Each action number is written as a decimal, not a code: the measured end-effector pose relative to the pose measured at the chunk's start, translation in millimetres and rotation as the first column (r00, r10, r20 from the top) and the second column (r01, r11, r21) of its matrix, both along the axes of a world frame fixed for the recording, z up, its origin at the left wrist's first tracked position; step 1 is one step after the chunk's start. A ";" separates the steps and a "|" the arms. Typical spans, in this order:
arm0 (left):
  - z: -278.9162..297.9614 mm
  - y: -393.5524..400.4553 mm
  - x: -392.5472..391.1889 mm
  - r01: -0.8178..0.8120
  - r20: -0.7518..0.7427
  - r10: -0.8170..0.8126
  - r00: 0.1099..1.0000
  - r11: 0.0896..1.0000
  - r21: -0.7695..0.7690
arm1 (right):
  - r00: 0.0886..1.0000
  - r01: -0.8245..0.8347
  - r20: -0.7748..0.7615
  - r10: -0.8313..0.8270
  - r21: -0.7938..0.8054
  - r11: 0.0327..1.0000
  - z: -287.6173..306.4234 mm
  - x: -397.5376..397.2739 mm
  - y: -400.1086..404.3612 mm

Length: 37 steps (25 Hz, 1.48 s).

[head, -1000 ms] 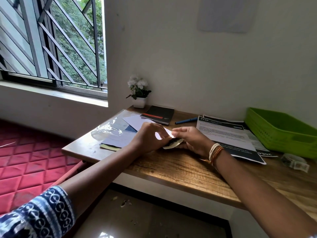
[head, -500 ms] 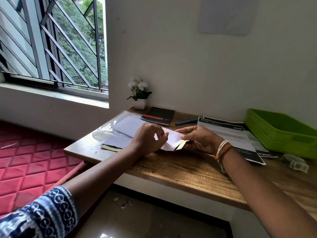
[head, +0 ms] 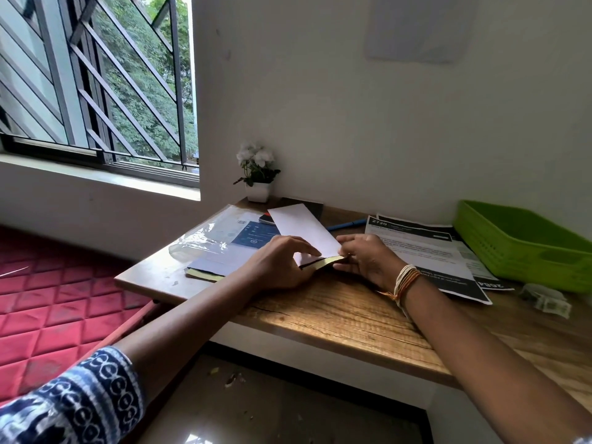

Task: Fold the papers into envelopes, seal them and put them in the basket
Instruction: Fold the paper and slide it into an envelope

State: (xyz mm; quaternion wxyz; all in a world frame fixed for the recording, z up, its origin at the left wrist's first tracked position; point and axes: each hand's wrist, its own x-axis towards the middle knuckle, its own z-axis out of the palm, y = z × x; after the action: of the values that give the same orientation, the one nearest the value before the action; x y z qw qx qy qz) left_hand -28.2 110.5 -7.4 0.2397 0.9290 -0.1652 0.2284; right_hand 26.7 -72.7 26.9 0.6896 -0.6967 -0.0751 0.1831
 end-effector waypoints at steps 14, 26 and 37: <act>1.4 6.2 2.7 -0.041 -0.047 0.038 0.998 0.998 -0.056 | 0.887 0.123 0.440 0.140 -0.517 0.847 -9.7 3.9 -1.1; -1.0 7.7 5.9 -0.105 -0.166 0.118 0.979 0.991 0.082 | 0.469 0.338 0.662 0.584 -0.746 0.574 -8.4 -12.1 7.4; 1.0 8.8 8.4 -0.098 -0.165 0.103 0.981 0.994 0.039 | 0.935 0.157 0.330 0.128 -0.710 0.687 8.2 6.6 18.8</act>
State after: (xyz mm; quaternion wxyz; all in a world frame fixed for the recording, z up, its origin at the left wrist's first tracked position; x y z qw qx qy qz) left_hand -19.8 119.3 -6.4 0.2265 0.9555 -0.1011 0.1593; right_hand 33.4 -53.9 35.1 0.3333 -0.9338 -0.1136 0.0638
